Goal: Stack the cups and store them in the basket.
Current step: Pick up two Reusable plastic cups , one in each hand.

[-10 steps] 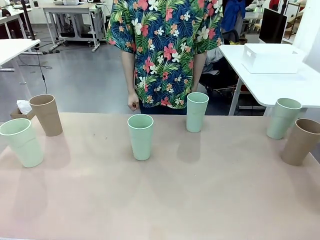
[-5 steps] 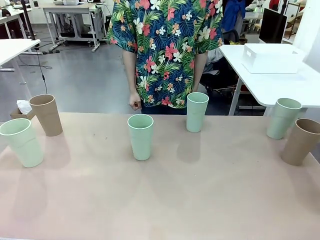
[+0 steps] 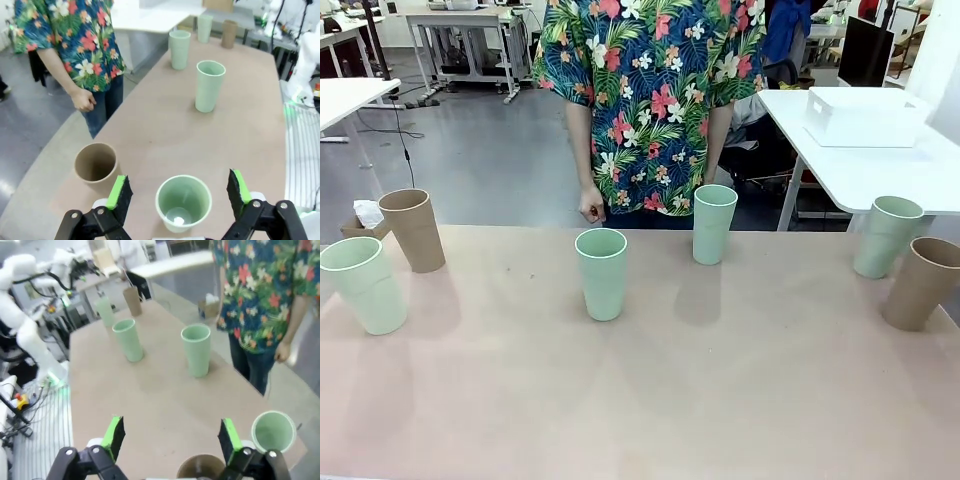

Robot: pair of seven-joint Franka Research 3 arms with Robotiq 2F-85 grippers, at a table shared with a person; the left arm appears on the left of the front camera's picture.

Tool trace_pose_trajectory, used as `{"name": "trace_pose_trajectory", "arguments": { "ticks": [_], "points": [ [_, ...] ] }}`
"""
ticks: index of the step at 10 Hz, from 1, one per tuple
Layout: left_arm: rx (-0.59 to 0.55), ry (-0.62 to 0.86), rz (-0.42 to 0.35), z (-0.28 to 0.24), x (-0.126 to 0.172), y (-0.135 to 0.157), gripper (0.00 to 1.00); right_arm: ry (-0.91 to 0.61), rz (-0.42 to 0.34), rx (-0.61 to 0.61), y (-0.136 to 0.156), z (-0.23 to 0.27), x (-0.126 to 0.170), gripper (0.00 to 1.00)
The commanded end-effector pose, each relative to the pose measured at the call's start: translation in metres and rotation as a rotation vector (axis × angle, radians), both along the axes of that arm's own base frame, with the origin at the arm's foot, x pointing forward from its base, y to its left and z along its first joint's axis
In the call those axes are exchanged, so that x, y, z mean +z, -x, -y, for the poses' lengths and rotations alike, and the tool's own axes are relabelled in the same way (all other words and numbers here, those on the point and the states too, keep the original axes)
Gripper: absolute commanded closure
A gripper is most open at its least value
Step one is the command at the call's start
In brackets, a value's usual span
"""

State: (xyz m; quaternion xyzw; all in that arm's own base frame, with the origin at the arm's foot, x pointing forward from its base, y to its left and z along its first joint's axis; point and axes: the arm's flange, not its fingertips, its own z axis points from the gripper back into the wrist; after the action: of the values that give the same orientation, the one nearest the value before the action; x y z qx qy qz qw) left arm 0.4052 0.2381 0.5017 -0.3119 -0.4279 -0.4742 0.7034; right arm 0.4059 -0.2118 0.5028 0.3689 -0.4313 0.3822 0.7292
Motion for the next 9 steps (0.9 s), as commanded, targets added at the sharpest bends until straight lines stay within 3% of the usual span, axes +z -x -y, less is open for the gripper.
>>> {"name": "trace_pose_trajectory", "arguments": {
  "ticks": [1,4,7,9],
  "points": [
    [-0.033,0.105,0.078,-0.044,-0.015,-0.011,0.00,-0.105,0.080,0.056,-0.021,0.050,-0.016,0.00],
    [-0.010,0.140,0.185,-0.086,-0.067,-0.022,0.00,-0.164,0.141,0.041,-0.026,0.097,-0.064,0.00],
    [-0.119,0.187,0.142,-0.097,-0.119,-0.037,0.00,-0.191,0.187,0.039,-0.022,0.104,-0.125,0.00],
    [-0.156,0.225,0.094,-0.098,-0.148,-0.036,0.00,-0.210,0.161,0.046,-0.017,0.097,-0.164,0.00]
  ]
}}
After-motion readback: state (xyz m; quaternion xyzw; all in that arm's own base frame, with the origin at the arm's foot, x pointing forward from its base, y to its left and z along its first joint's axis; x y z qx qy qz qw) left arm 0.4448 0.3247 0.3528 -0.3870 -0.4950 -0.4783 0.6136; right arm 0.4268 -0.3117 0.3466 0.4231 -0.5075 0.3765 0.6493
